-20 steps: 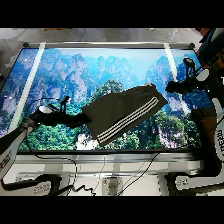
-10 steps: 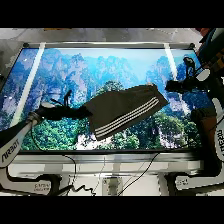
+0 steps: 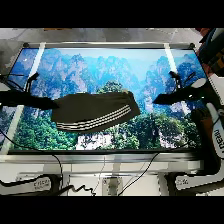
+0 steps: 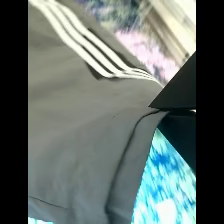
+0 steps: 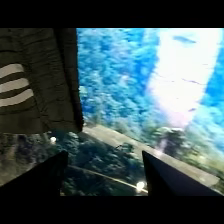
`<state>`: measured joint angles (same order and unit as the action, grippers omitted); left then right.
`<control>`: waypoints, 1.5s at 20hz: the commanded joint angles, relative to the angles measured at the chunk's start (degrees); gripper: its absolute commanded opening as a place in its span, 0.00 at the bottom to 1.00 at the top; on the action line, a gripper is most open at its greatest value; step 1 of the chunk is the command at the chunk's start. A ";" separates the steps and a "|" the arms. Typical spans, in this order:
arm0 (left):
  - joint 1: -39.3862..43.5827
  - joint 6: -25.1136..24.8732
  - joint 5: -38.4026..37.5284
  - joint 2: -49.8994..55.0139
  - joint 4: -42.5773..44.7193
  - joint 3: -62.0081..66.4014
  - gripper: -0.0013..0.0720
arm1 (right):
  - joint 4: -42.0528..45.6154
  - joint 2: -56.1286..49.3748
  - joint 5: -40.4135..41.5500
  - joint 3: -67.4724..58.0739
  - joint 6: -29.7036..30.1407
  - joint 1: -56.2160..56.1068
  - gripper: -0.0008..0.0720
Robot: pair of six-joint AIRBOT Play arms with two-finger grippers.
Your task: Fold the clothes and pants, and hang the long-sleeved shirts on hangers.
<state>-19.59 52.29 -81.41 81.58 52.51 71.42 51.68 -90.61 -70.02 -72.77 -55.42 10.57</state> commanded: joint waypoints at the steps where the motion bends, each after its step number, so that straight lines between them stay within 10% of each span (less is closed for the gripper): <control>1: -2.21 0.00 2.40 0.57 3.21 1.22 0.04 | -10.97 -2.93 7.06 5.84 1.49 -5.27 0.79; 6: 0.85 0.22 2.80 3.56 3.21 1.20 0.04 | -14.19 -9.64 20.79 2.86 -5.46 -15.26 0.83; 16: 4.24 0.22 3.41 6.58 3.23 1.22 0.04 | -10.69 -18.80 7.06 -10.40 -5.90 -16.74 0.82; 20: 4.24 0.22 3.45 6.82 3.21 1.22 0.04 | -3.13 -18.93 6.45 -13.16 -15.61 -14.95 0.82; 25: 4.26 0.24 3.43 7.26 3.19 1.22 0.04 | -14.88 -23.28 -1.64 -13.16 -10.38 -18.73 0.81; 27: 4.26 0.24 3.43 7.34 3.19 1.20 0.04 | -17.81 -23.71 0.57 -13.18 -5.77 -21.64 0.56; 29: 4.24 0.24 2.78 7.23 2.99 1.25 0.04 | -17.27 -22.93 4.48 -13.68 -4.46 -23.54 0.05; 30: 4.22 0.24 2.32 7.04 2.99 1.31 0.04 | -16.79 -22.21 5.01 -14.45 -4.48 -23.76 0.04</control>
<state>-15.33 52.51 -78.17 88.77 55.68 72.64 36.86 -113.25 -67.37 -86.26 -62.65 -11.07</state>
